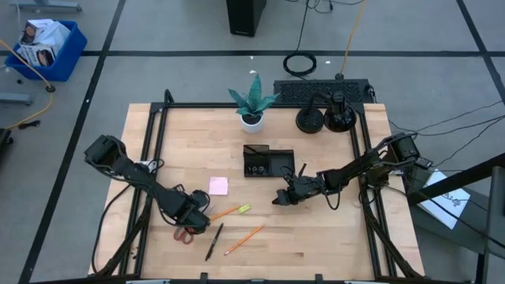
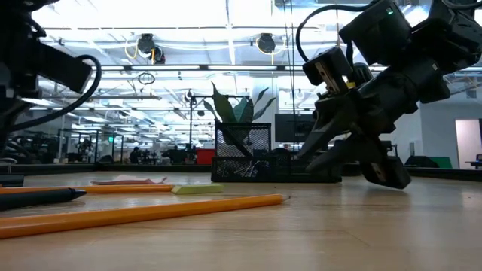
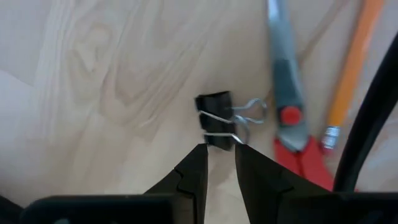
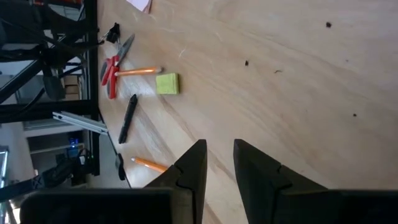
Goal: Pick and place office supplies into organizer
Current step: Put the black binder clip into the black desk organizer
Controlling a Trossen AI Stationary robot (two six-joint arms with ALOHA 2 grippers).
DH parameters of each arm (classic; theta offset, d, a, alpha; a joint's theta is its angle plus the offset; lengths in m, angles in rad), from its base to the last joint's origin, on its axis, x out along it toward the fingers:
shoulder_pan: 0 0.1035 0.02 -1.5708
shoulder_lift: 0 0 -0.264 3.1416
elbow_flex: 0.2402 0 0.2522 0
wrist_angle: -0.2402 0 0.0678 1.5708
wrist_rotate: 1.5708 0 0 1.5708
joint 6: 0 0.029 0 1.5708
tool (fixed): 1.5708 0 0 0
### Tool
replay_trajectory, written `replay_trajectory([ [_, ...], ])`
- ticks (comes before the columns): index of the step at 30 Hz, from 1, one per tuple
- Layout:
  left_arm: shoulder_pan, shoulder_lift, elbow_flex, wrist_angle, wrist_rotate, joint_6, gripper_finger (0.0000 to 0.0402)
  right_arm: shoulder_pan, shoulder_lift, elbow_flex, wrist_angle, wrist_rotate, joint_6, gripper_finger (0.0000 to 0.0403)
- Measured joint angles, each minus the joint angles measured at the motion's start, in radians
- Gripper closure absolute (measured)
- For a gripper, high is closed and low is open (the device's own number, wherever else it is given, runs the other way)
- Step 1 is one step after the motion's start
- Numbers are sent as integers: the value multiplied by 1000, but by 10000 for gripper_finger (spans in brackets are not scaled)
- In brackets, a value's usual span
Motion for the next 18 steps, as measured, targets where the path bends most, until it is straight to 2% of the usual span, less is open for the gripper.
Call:
replay_trajectory([
  [3,8,0,35,-13,15,-16,314,0,0,0,0,-2,3,328],
  [9,6,0,120,-10,-78,-13,314,0,0,0,-5,-1,3,328],
  [18,22,0,124,-19,-110,-1,314,0,-1,0,-3,-22,3,328],
])
